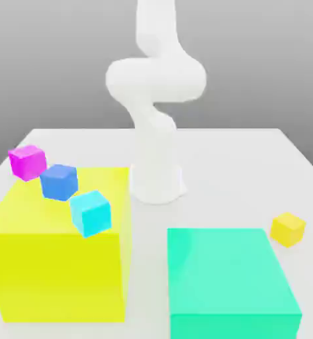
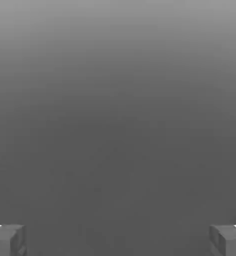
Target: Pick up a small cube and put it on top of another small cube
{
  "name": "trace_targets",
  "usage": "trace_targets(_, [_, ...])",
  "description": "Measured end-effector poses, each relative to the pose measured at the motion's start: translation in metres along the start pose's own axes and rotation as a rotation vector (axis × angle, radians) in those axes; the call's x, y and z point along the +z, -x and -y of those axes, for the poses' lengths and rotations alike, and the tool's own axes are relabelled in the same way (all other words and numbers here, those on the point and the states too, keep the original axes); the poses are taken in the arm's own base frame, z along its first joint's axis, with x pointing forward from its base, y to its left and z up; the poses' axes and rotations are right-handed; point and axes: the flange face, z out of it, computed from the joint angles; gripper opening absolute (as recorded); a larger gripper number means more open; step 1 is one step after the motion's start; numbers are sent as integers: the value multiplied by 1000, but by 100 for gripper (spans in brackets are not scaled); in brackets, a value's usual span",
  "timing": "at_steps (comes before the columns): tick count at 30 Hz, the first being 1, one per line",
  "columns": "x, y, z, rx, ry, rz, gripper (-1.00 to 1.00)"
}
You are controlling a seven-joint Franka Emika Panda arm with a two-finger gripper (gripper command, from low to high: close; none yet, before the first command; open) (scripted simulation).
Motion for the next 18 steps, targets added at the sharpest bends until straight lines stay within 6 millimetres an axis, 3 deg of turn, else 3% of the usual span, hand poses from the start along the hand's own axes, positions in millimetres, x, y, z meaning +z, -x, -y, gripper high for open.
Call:
trace_targets(4, [82,60,32,-303,-4,150,0])
trace_targets(9, [162,157,56,-674,-32,320,0])
trace_targets(14, [217,271,57,-1053,-82,482,0])
trace_targets(18, [244,364,39,-1359,-136,607,0])
